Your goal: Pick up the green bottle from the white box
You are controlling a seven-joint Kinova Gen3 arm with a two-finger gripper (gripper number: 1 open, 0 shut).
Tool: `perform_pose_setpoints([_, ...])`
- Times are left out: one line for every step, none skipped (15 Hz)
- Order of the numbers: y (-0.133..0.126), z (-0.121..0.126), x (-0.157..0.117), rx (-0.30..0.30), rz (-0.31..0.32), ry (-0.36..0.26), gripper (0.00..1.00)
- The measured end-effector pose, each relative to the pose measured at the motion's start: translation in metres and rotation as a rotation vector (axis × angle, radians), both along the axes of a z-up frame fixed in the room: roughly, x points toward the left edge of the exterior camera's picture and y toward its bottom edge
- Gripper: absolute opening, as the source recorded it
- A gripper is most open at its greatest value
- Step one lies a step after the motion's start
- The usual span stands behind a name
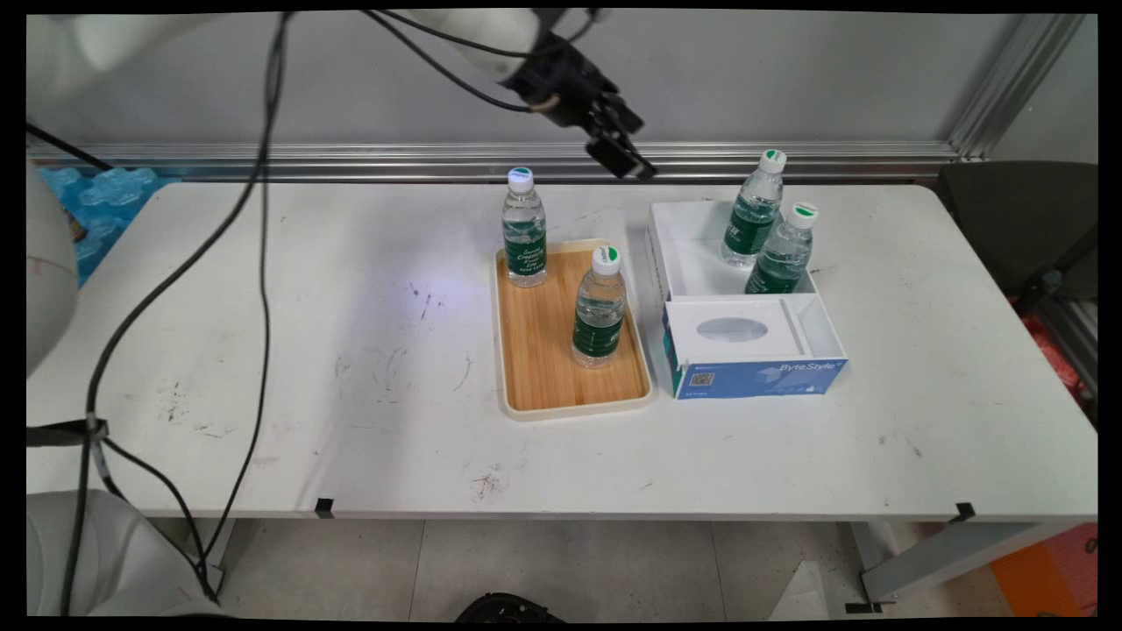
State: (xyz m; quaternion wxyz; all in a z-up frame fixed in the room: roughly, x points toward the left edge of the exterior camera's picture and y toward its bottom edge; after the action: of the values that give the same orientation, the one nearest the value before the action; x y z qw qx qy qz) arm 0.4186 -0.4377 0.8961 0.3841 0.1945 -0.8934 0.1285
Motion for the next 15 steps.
perform_pose_setpoints([-0.007,-0.006,-0.007,0.002,-0.012,0.001,1.00])
perform_pose_setpoints([-0.017,-0.014,-0.016,0.005,-0.027,0.002,1.00])
perform_pose_setpoints([-0.025,-0.020,-0.022,0.008,-0.033,0.003,1.00])
perform_pose_setpoints([-0.029,-0.023,-0.026,0.010,-0.037,0.004,1.00])
perform_pose_setpoints([-0.035,-0.028,-0.031,0.012,-0.040,0.006,1.00])
perform_pose_setpoints([-0.045,-0.036,-0.039,0.014,-0.045,0.009,1.00])
perform_pose_setpoints([-0.053,-0.042,-0.046,0.015,-0.049,0.013,1.00])
perform_pose_setpoints([-0.059,-0.048,-0.051,0.016,-0.052,0.015,1.00])
perform_pose_setpoints([-0.066,-0.054,-0.057,0.018,-0.054,0.017,1.00])
perform_pose_setpoints([-0.073,-0.061,-0.063,0.019,-0.057,0.020,1.00])
perform_pose_setpoints([-0.077,-0.065,-0.067,0.020,-0.058,0.022,1.00])
perform_pose_setpoints([-0.082,-0.069,-0.071,0.021,-0.059,0.025,1.00])
perform_pose_setpoints([-0.087,-0.073,-0.076,0.023,-0.061,0.027,1.00])
perform_pose_setpoints([-0.090,-0.076,-0.079,0.025,-0.063,0.028,1.00])
perform_pose_setpoints([-0.095,-0.080,-0.084,0.027,-0.065,0.032,1.00])
